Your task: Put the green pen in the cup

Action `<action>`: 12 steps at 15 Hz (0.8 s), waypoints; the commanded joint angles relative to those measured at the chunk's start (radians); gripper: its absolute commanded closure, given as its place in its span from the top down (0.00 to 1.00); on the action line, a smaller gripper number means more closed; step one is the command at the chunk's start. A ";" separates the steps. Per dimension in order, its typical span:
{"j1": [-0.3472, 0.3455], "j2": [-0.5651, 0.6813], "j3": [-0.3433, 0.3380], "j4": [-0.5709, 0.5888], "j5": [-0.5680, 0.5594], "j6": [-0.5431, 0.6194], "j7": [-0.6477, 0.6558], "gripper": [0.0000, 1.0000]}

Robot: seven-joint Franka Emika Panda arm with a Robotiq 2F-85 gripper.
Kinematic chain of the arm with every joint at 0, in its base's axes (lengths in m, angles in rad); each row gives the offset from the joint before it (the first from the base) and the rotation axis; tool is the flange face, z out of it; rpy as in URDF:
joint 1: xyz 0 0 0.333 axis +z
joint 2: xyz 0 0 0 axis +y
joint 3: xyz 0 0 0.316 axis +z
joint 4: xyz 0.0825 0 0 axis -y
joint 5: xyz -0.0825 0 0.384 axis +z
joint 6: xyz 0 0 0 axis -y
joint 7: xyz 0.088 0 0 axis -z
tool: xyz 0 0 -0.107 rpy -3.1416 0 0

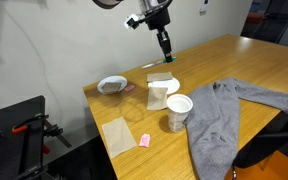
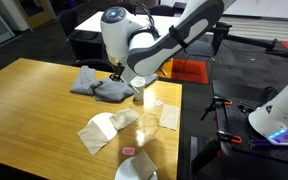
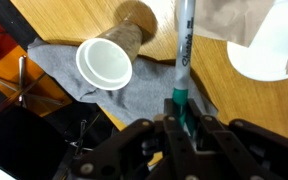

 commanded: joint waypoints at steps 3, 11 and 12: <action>0.104 0.026 -0.114 0.004 -0.209 0.006 0.372 0.04; 0.144 0.064 -0.131 0.044 -0.553 -0.182 0.916 0.04; 0.135 0.065 -0.116 0.050 -0.583 -0.224 0.965 0.04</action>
